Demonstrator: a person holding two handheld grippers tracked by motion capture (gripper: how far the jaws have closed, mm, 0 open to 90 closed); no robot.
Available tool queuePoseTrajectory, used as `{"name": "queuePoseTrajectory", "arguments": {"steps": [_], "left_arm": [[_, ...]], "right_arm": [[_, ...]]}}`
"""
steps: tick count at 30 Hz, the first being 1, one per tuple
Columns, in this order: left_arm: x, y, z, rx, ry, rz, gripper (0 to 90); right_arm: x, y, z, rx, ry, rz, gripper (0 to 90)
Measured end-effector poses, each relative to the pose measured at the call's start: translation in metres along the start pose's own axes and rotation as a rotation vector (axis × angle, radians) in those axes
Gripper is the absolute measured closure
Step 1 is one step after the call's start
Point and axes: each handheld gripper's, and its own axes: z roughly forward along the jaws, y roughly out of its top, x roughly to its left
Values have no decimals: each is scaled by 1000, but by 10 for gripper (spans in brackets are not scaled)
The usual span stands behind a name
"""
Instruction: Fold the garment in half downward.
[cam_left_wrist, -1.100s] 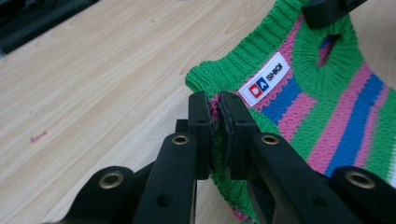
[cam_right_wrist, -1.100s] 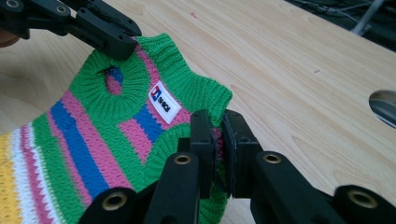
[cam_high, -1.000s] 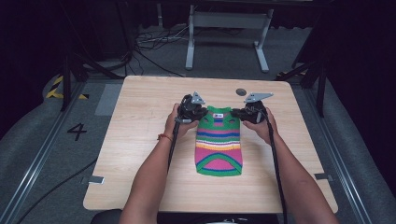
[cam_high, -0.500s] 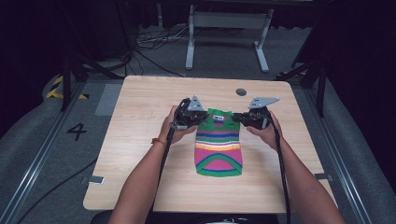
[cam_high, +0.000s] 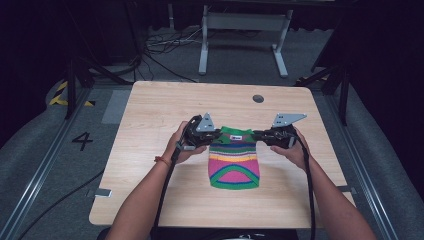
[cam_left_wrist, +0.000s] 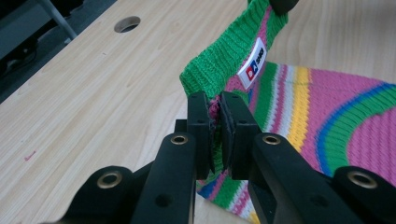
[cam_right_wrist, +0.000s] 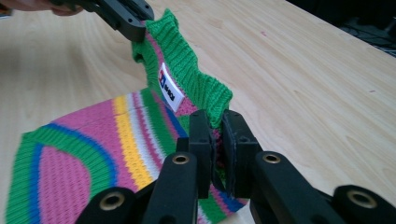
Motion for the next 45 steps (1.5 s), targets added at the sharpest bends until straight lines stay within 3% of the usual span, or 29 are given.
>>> {"name": "queuePoseTrajectory", "arguments": {"steps": [5, 16, 19, 23, 38, 45], "left_arm": [[-11, -2, -3, 11, -3, 40, 830], [-31, -17, -5, 40, -37, 63, 827], [-39, -20, -6, 68, -47, 81, 827], [-48, -23, -8, 101, -41, 95, 829], [-74, -31, -6, 153, -109, 143, 828], [-80, -35, -3, 179, -119, 167, 829]], "right_arm": [[11, -4, -6, 19, 29, -29, 836], [39, -15, -8, 72, 101, -74, 835], [46, -18, -9, 91, 118, -90, 835], [49, -19, -10, 103, 124, -109, 834], [64, -33, -17, 149, 157, -130, 822], [68, -39, -18, 168, 165, -137, 822]]}}
